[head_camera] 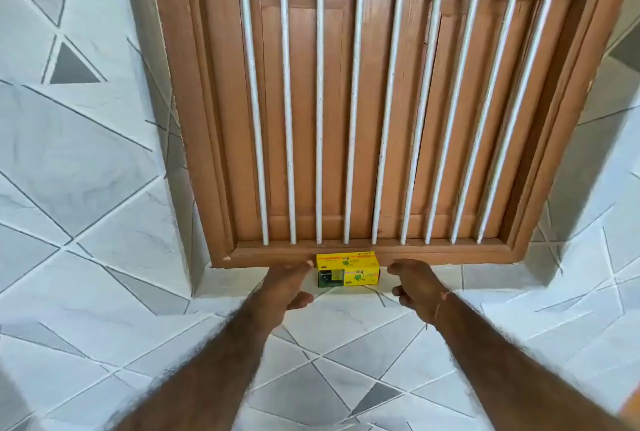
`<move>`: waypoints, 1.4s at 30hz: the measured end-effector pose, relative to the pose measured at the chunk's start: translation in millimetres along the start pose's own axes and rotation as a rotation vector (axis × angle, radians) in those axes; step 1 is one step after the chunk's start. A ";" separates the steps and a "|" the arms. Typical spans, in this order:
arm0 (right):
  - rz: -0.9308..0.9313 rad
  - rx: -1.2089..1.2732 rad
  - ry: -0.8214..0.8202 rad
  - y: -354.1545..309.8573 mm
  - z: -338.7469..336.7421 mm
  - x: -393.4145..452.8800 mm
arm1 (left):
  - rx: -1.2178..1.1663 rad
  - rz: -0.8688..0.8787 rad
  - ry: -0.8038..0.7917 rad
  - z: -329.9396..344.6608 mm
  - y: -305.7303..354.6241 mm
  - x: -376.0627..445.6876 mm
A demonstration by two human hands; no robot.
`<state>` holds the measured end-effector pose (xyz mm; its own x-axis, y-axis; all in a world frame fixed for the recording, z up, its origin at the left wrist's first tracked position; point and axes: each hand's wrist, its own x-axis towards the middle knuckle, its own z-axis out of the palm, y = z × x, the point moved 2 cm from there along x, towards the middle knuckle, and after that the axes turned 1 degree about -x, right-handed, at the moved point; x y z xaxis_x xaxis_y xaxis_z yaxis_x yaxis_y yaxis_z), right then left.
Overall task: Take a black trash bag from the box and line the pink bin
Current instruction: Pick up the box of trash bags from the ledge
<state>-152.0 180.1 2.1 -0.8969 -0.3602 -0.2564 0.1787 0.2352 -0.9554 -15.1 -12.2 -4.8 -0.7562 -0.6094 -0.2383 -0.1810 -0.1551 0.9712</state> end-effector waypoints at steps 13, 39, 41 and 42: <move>-0.145 0.151 -0.259 11.0 6.5 68.6 | 0.179 0.399 0.514 57.8 0.3 34.8; 0.344 1.158 -0.129 28.7 70.7 -9.4 | 0.655 0.908 0.039 45.9 123.2 -59.2; 0.363 1.245 -0.236 21.8 70.8 -14.6 | 0.790 0.974 -0.017 61.3 133.0 -73.8; 0.353 1.277 -0.287 18.9 69.0 -15.8 | 0.838 0.987 -0.034 67.5 137.1 -78.2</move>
<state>-106.6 127.9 -22.1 -0.6384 -0.6663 -0.3853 0.7680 -0.5852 -0.2603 -23.2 66.7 147.5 -0.8082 -0.1644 0.5655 0.1322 0.8851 0.4463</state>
